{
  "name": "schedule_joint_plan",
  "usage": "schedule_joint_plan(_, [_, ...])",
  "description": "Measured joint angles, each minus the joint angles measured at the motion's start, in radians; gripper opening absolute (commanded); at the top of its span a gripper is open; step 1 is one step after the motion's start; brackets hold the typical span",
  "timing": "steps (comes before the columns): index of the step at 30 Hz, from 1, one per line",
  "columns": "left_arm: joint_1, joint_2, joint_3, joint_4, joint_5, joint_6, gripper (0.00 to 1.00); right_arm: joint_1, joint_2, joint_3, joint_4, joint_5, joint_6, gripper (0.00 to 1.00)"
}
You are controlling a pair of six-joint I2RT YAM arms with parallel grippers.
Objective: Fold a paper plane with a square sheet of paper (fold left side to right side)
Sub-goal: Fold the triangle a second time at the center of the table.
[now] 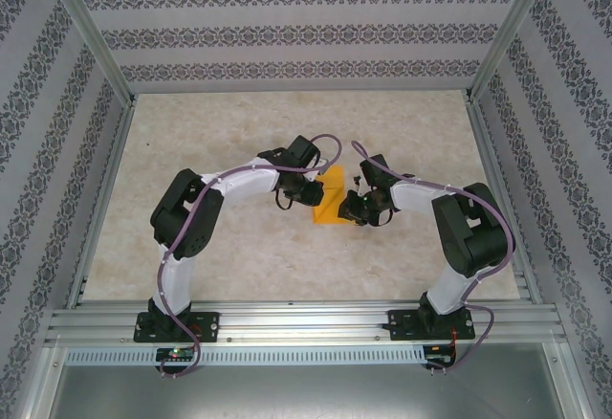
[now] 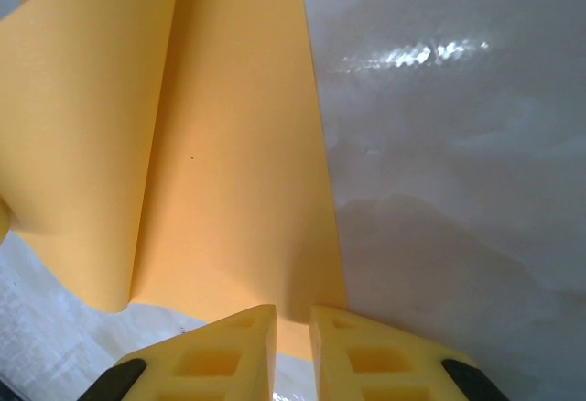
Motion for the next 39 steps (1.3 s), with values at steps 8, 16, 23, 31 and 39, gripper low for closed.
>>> schedule_joint_plan(8, [0.000, 0.037, 0.016, -0.007, -0.014, 0.006, 0.15, 0.009, 0.005, 0.011, -0.011, 0.008, -0.004, 0.19])
schedule_joint_plan(16, [0.000, 0.041, 0.018, -0.011, -0.019, 0.006, 0.15, 0.011, 0.005, 0.013, -0.014, 0.015, -0.006, 0.20])
schedule_joint_plan(23, [0.000, 0.053, 0.036, -0.015, -0.019, 0.006, 0.15, 0.013, 0.006, 0.015, -0.017, 0.016, -0.012, 0.20])
schedule_joint_plan(31, [0.003, 0.072, 0.050, -0.016, -0.024, 0.006, 0.14, 0.013, 0.007, 0.017, -0.022, 0.018, -0.023, 0.20])
schedule_joint_plan(39, [0.008, 0.085, 0.050, -0.019, -0.041, 0.006, 0.14, 0.013, 0.009, 0.020, -0.025, 0.018, -0.023, 0.20])
